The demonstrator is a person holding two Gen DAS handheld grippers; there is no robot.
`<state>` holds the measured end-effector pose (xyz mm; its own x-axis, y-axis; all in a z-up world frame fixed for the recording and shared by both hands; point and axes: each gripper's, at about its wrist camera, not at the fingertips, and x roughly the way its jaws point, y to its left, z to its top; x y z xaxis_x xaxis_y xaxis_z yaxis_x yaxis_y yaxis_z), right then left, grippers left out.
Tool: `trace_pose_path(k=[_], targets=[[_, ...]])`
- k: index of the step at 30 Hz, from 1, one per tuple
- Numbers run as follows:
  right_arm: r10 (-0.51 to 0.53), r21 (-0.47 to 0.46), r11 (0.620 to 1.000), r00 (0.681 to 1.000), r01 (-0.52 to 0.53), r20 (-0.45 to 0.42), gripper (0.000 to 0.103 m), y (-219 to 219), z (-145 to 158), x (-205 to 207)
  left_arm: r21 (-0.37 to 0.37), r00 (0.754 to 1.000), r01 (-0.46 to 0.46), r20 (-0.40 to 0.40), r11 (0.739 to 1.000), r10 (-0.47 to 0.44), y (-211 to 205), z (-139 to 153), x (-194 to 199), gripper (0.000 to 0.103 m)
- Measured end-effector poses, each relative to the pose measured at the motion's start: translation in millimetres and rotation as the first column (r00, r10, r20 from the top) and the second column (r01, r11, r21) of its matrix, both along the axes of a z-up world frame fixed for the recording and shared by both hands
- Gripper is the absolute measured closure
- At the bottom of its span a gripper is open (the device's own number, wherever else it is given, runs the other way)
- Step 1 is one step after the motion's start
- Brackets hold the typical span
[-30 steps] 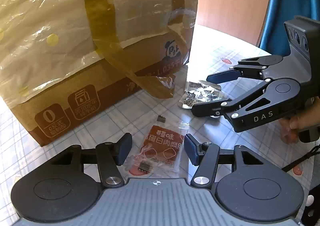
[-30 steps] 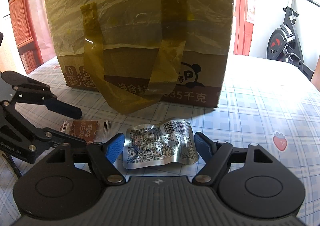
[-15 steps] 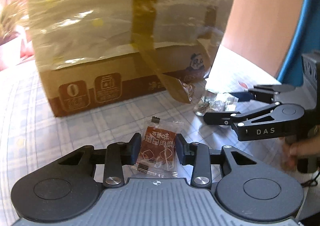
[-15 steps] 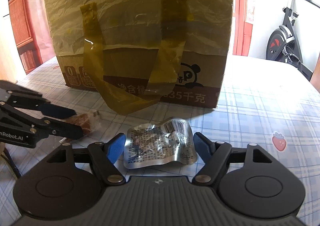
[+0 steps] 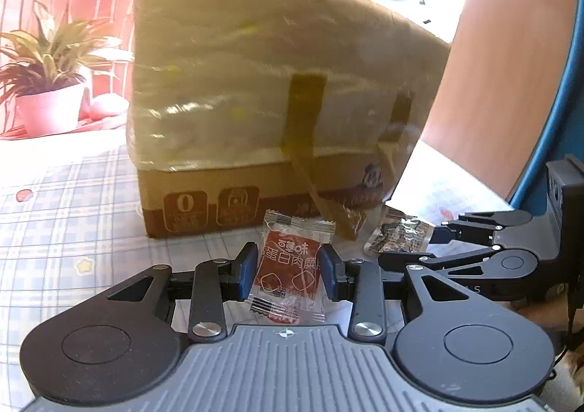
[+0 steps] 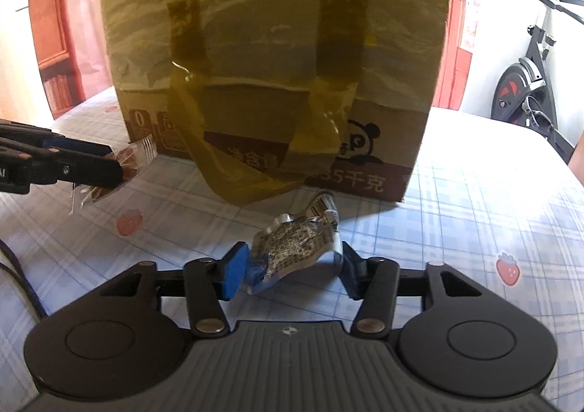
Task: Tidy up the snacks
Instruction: 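Grasp the red meat packet with the left gripper while the right grasps the foil packet, then lift the red meat packet and foil packet and carry them over the box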
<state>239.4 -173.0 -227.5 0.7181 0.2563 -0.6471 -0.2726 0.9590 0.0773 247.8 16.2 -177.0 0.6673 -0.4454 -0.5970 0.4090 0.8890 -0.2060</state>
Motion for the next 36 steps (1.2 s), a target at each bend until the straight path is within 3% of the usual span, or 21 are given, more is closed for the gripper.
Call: trace_pose_path(k=[4,6,7,8,18,23,36], targets=[[0.005,0.035,0.999,1.000,-0.006,0.026,0.060,-3.6,15.3,-4.4,-0.031,1.000,-0.011,0.015,0.999,0.011,3.1,8.2,-3.3,0.064],[0.004,0.048,0.999,0.999,-0.006,0.037,0.075,-5.7,22.3,-6.3,-0.043,1.000,-0.013,0.022,0.999,0.014,3.7,10.9,-3.8,0.064],[0.002,0.060,0.998,0.999,-0.004,0.033,0.095,-7.6,25.3,-6.9,-0.050,1.000,-0.015,0.025,0.999,0.016,2.2,11.1,-2.4,0.064],[-0.002,0.065,0.998,0.999,0.000,0.032,0.096,-9.2,27.8,-7.4,-0.055,0.999,-0.015,0.029,0.998,0.017,2.0,12.4,-2.2,0.064],[-0.040,0.096,0.995,0.999,0.038,0.018,0.098,-20.3,32.1,-11.0,-0.087,0.999,-0.025,0.038,0.996,0.028,4.0,16.6,-5.5,0.064],[-0.048,0.148,0.988,0.998,0.041,0.046,0.098,-28.4,48.9,-20.7,-0.109,0.997,-0.025,0.071,0.994,0.033,6.4,29.0,-7.5,0.064],[-0.085,0.179,0.982,0.984,0.057,0.156,0.098,-46.2,103.1,-52.4,-0.141,0.988,0.019,0.156,0.990,0.003,-5.7,58.6,-7.6,0.064]])
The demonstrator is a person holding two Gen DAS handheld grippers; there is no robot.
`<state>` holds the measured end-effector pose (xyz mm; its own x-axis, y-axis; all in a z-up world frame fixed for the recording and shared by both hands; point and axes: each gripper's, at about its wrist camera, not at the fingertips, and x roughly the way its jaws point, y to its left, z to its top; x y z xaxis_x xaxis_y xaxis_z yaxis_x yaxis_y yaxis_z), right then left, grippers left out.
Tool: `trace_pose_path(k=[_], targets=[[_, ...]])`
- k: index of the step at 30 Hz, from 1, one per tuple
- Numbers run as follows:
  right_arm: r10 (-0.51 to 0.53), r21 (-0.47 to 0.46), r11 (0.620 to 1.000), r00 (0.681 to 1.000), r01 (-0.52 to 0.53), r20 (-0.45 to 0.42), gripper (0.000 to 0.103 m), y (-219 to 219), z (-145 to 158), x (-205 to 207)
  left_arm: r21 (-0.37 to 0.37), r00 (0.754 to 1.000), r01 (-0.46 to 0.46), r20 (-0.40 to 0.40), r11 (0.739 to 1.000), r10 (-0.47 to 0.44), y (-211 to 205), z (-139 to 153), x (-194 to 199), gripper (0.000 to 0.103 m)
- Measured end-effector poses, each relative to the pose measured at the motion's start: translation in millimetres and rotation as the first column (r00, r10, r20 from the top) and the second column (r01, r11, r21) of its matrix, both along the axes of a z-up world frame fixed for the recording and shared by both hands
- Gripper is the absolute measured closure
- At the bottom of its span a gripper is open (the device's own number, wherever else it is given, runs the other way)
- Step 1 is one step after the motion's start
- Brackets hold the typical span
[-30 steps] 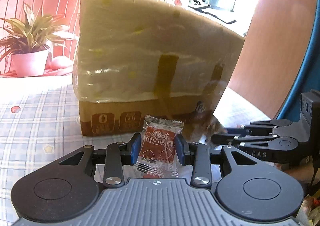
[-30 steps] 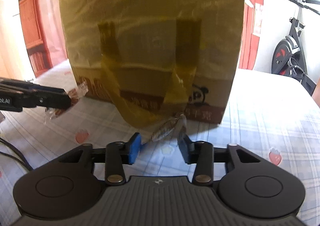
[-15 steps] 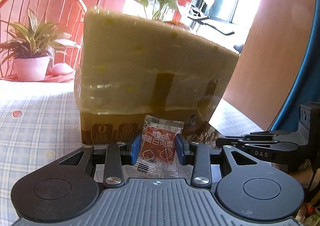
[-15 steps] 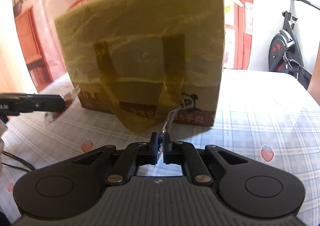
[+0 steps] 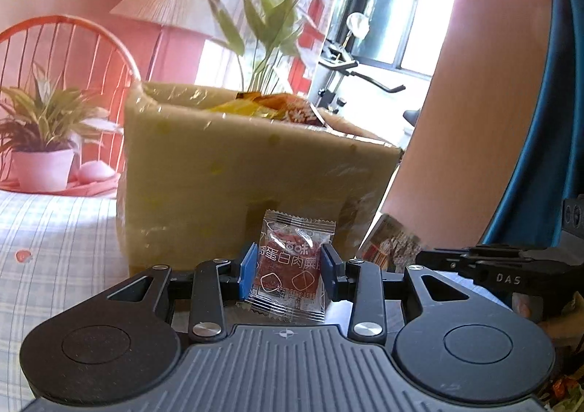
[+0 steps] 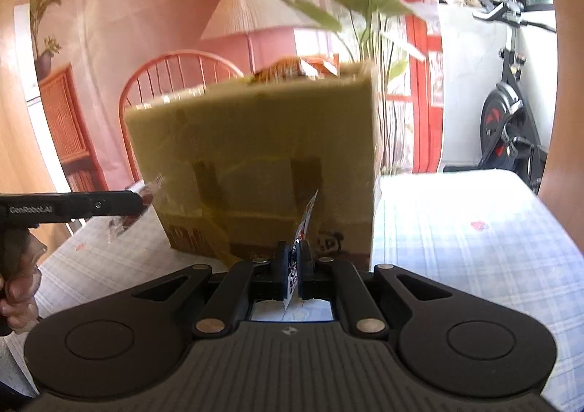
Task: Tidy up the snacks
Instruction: 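Lift the red meat packet and foil packet and carry them over the box, then drop the red meat packet and foil packet into the box, opening both grippers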
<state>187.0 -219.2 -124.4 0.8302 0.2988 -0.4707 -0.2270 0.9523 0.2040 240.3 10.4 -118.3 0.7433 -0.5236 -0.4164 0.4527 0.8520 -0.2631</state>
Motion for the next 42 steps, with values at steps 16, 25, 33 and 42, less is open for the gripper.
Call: trace_pose_path(k=[16,25,33,42], targets=[[0.080,0.003,0.997,0.977,-0.083,0.197,0.098,18.0,79.0,22.6,0.002,0.988,-0.017,0.150,1.000,0.017,-3.5,57.9,15.8,0.064],[0.094,0.004,0.995,0.961,-0.099,0.261,0.099,33.9,107.9,89.7,0.007,0.986,-0.089,0.145,0.996,0.087,-3.9,80.5,76.8,0.064],[0.096,0.026,0.994,0.976,-0.103,0.195,0.101,49.8,99.2,162.9,0.077,0.987,-0.138,0.090,0.987,0.131,-7.8,70.2,114.1,0.063],[0.085,-0.008,0.996,0.992,-0.085,0.089,0.091,55.2,81.1,190.2,0.140,0.987,-0.157,0.042,0.978,0.153,-13.1,63.3,125.2,0.048]])
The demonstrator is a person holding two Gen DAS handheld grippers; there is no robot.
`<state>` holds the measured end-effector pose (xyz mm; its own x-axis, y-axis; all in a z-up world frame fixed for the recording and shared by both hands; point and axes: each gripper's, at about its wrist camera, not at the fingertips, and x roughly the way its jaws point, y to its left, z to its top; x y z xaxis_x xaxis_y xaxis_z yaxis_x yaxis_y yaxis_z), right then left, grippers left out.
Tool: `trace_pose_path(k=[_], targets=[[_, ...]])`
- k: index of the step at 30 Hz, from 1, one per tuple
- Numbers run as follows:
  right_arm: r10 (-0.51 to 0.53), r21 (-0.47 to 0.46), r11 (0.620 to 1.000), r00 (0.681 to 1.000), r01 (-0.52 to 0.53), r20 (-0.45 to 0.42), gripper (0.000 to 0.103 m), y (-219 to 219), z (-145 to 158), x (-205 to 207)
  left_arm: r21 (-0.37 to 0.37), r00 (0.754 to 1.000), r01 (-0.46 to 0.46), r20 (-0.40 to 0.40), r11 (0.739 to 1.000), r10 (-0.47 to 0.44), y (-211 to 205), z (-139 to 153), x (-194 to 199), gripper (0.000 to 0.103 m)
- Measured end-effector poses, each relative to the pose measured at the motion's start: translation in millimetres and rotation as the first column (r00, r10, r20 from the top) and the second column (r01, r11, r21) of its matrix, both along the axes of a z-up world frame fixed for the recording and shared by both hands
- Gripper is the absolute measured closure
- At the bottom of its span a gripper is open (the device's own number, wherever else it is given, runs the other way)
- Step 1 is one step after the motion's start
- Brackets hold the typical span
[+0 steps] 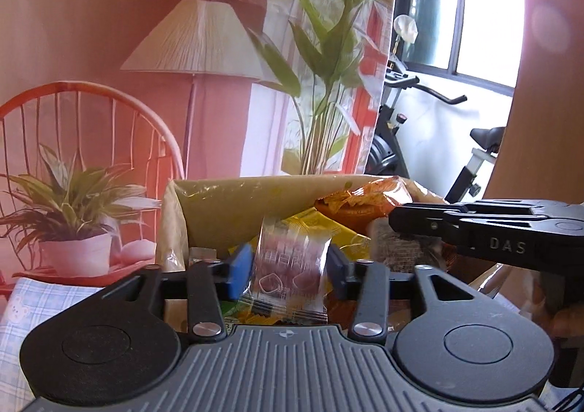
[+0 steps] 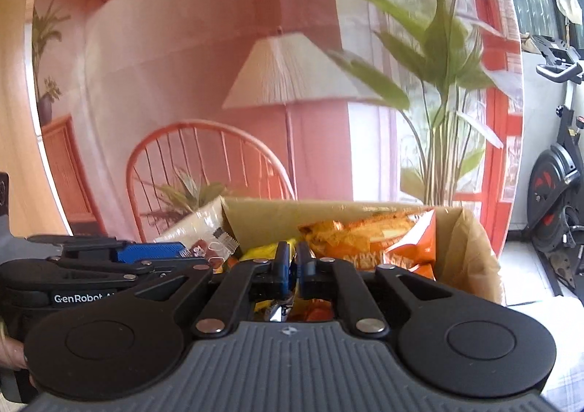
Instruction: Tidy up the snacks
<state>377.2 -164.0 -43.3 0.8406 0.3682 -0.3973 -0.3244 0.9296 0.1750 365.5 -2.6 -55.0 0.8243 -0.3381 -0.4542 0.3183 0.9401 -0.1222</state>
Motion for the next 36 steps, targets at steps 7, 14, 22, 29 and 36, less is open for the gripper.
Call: trace_pose_path(k=[7,14,22,29,36], targets=[[-0.069,-0.055,0.996,0.997,0.070,0.019,0.052,-4.1,10.2,-21.0,0.024,1.000,-0.018,0.017,1.000,0.017,-3.5,12.5,-10.1,0.026],[-0.126,-0.063,0.990,0.990,0.129,0.057,0.015,-13.7,37.8,-59.9,0.020,0.998,-0.052,0.046,0.998,0.051,-0.5,38.4,-43.1,0.011],[-0.145,-0.031,0.988,0.985,0.148,0.090,0.000,-15.3,74.9,-122.9,-0.010,0.988,-0.123,0.090,0.992,0.123,10.5,75.0,-106.8,0.006],[-0.166,-0.027,0.985,0.978,0.171,0.125,0.000,-2.5,100.6,-181.3,0.037,0.970,-0.211,0.131,0.977,0.204,12.2,102.5,-168.5,0.005],[-0.186,-0.062,0.978,0.968,0.199,0.169,0.000,20.0,115.0,-235.8,0.035,0.964,-0.221,0.162,0.975,0.213,21.2,128.6,-220.5,0.005]])
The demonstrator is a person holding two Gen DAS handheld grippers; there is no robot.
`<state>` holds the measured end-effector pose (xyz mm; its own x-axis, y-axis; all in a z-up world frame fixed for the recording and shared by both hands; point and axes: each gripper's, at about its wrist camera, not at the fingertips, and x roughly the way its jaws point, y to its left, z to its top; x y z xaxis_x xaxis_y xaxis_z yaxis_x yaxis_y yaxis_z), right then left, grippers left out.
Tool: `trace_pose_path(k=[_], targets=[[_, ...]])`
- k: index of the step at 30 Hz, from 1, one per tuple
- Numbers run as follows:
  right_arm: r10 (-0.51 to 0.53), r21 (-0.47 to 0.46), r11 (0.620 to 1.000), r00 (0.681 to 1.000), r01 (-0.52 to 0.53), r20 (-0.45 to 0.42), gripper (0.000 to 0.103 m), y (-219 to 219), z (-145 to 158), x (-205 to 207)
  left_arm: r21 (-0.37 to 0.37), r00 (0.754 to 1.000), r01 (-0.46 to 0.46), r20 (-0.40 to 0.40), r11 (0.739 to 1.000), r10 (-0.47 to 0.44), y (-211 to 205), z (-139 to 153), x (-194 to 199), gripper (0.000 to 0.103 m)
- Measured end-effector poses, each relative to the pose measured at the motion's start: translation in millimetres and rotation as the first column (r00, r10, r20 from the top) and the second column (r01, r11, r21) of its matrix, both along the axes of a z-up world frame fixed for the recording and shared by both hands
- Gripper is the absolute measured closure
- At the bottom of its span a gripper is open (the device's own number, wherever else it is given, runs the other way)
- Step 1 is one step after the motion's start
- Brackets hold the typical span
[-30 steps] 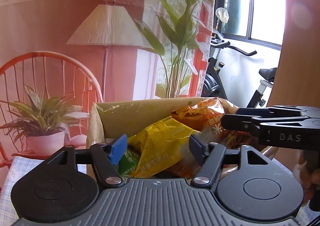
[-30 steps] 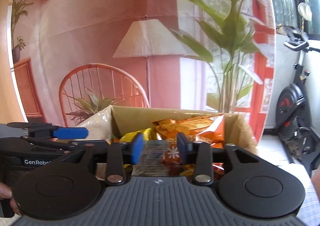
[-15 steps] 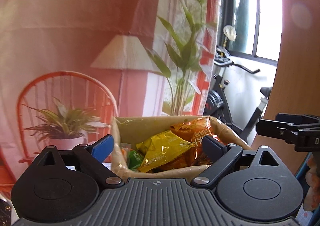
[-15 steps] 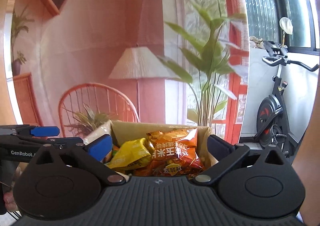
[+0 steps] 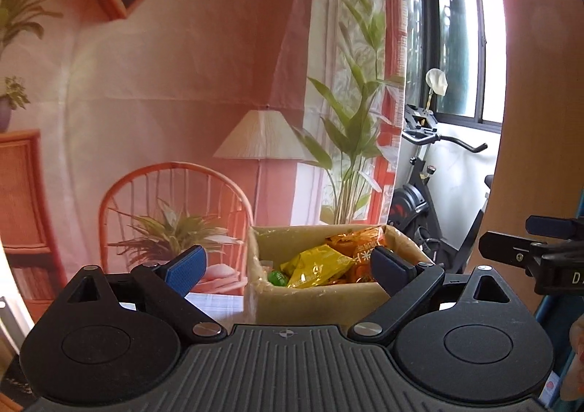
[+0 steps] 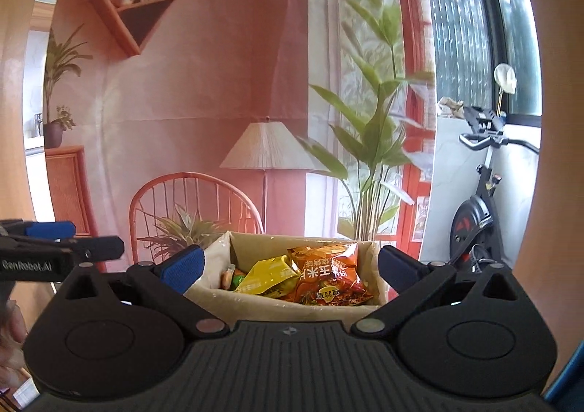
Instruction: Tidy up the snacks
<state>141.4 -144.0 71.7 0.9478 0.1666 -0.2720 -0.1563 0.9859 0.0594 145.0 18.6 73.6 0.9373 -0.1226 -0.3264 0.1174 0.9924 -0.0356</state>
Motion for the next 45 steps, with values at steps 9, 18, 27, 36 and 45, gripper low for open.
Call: trace_pose_path(k=[9,18,27,36,45], targets=[[-0.007,0.048,0.999,1.000,0.007,0.015,0.000,6.2,10.7,-40.1,0.022,0.997,0.041,0.071,0.999,-0.042,0.8,26.0,-42.3,0.005],[-0.027,0.055,0.998,0.999,0.025,0.029,0.000,4.9,19.0,-57.3,0.054,0.995,-0.001,0.104,0.999,-0.005,-2.7,30.8,-60.7,0.006],[-0.040,0.067,0.997,0.999,0.039,0.023,0.000,0.9,20.0,-61.8,0.042,0.995,0.003,0.096,0.999,-0.007,0.9,31.7,-59.8,0.005],[-0.043,0.067,0.997,0.999,0.041,0.020,0.000,0.4,19.8,-63.0,0.034,0.997,0.013,0.081,0.999,-0.015,4.6,30.4,-57.8,0.005],[-0.044,0.066,0.997,0.999,0.043,0.016,0.000,0.6,19.3,-63.3,0.040,0.996,0.006,0.094,0.999,-0.010,3.4,29.9,-61.7,0.005]])
